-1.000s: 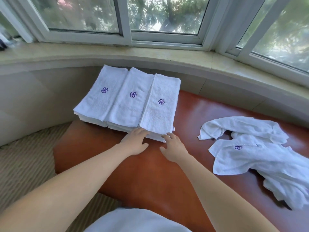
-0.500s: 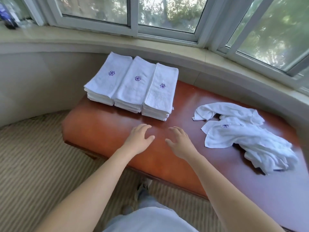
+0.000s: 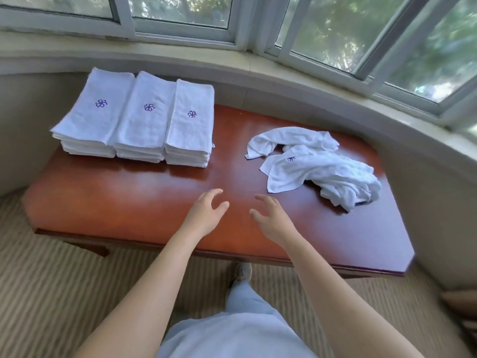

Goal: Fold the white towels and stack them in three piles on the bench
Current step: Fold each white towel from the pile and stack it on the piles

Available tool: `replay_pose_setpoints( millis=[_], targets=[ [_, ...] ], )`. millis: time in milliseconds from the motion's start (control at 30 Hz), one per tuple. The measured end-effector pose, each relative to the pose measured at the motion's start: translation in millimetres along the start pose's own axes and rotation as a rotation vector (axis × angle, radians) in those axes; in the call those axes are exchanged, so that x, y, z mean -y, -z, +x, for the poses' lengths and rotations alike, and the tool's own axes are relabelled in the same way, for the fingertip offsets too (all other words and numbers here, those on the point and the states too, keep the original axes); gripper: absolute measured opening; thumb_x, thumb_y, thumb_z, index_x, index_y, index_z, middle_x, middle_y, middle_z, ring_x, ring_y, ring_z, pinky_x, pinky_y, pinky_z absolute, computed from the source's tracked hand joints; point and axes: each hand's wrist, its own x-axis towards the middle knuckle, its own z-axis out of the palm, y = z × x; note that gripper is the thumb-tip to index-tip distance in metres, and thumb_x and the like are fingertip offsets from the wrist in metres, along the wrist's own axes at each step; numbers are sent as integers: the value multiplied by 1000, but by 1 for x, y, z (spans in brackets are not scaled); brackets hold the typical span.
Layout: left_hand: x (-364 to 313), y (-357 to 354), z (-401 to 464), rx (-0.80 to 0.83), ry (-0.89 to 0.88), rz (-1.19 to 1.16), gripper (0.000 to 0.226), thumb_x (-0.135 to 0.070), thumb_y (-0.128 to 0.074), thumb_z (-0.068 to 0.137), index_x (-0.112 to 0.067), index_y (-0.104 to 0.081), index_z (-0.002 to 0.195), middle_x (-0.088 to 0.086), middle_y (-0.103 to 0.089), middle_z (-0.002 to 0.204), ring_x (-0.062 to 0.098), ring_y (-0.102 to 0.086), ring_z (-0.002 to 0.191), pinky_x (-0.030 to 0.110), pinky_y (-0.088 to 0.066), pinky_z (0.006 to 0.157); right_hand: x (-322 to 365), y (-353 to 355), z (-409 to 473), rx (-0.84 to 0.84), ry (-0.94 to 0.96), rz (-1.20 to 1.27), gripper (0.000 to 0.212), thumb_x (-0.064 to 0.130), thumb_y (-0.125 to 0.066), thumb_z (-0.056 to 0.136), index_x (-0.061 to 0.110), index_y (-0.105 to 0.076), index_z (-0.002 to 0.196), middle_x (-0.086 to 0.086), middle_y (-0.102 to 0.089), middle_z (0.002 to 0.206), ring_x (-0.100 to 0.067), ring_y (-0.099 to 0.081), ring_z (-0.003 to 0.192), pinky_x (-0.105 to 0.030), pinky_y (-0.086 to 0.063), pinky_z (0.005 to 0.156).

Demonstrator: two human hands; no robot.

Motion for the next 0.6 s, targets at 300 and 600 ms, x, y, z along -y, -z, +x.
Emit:
replay_pose_setpoints(
  millis=[300, 600],
  targets=[
    [-49, -82, 53, 74, 15, -58, 42, -44, -57, 100, -38, -52, 140, -16, -51, 145, 6, -47, 132, 30, -40, 103, -82, 66, 22, -120, -135, 163, 49, 42, -58, 97, 33, -50, 144, 10, -47, 146, -4, -47, 130, -23, -33, 99],
    [-115, -194, 150, 179, 140, -16, 41, -44, -58, 100, -37, -53, 139, -16, -52, 144, 6, -49, 131, 31, -41, 106, -197, 152, 109, -73, -255, 369, 43, 44, -58, 97, 42, -52, 139, 20, -48, 144, 3, -45, 126, -28, -40, 105]
  ],
)
